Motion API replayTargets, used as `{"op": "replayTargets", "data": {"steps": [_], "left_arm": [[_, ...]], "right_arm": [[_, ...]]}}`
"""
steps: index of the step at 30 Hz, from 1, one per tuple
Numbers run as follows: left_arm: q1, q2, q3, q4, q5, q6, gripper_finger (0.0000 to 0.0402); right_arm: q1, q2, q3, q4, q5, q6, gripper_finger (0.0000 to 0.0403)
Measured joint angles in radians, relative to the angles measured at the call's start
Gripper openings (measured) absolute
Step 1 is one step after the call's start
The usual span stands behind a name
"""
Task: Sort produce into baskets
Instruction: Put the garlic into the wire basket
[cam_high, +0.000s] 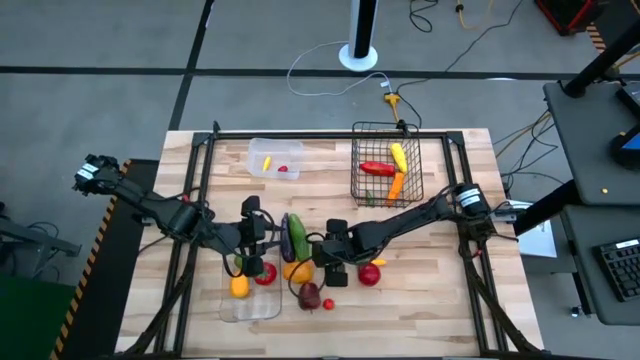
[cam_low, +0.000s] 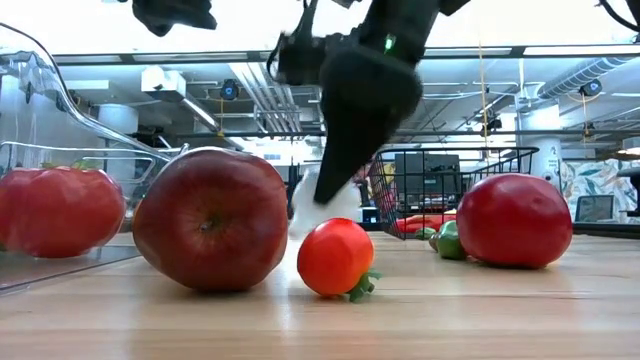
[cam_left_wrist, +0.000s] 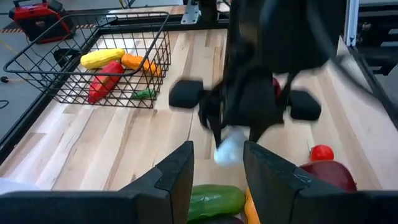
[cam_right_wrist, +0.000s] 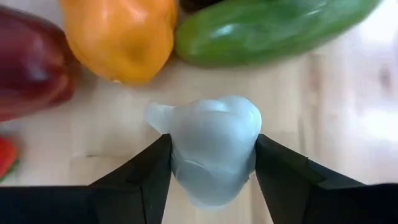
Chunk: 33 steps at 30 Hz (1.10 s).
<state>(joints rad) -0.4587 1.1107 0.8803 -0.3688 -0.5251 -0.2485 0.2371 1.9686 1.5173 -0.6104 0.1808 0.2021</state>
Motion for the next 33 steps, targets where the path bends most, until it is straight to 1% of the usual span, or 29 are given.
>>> {"op": "replayTargets", "data": {"steps": [7, 9, 11, 13, 14, 17, 20, 22, 24, 27, 30, 33], "left_arm": [[0.0, 0.0, 0.0, -0.009, -0.016, 0.0, 0.0123], [0.0, 0.0, 0.0, -0.008, -0.031, 0.0, 0.0123], [0.0, -0.001, 0.003, -0.011, -0.034, 0.0, 0.0123], [0.0, -0.002, 0.005, -0.015, -0.035, 0.0, 0.0123], [0.0, -0.002, 0.006, -0.015, -0.035, 0.0, 0.0123], [0.0, -0.002, 0.007, -0.015, -0.035, 0.0, 0.0123], [0.0, 0.004, 0.007, -0.015, -0.035, 0.0, 0.0123], [0.0, 0.008, 0.007, -0.015, -0.041, 0.0, 0.0123], [0.0, 0.008, 0.007, -0.015, -0.05, 0.003, 0.0123], [0.0, 0.007, 0.007, -0.015, -0.052, 0.003, 0.0123], [0.0, 0.006, 0.007, -0.015, -0.052, 0.003, 0.0123], [0.0, 0.006, 0.007, -0.021, -0.052, 0.004, 0.0123]], "right_arm": [[-0.014, -0.174, 0.0, -0.09, 0.019, 0.012, 0.02], [-0.025, -0.237, 0.0, -0.125, 0.079, 0.022, 0.02], [-0.048, -0.3, 0.0, -0.195, 0.173, 0.032, 0.02], [-0.09, -0.356, 0.0, -0.265, 0.246, 0.066, 0.02], [-0.117, -0.381, 0.0, -0.308, 0.262, 0.097, 0.02], [-0.219, -0.442, -0.001, -0.419, 0.268, 0.209, 0.0201], [-0.335, -0.475, -0.019, -0.492, 0.266, 0.293, 0.0201], [-0.424, -0.478, -0.044, -0.52, 0.232, 0.308, 0.0201], [-0.52, -0.478, -0.082, -0.512, 0.15, 0.303, 0.0201], [-0.632, -0.476, -0.169, -0.438, 0.04, 0.27, 0.0201], [-0.688, -0.474, -0.263, -0.356, -0.054, 0.252, 0.0201], [-0.696, -0.473, -0.329, -0.291, -0.061, 0.25, 0.0201]]}}
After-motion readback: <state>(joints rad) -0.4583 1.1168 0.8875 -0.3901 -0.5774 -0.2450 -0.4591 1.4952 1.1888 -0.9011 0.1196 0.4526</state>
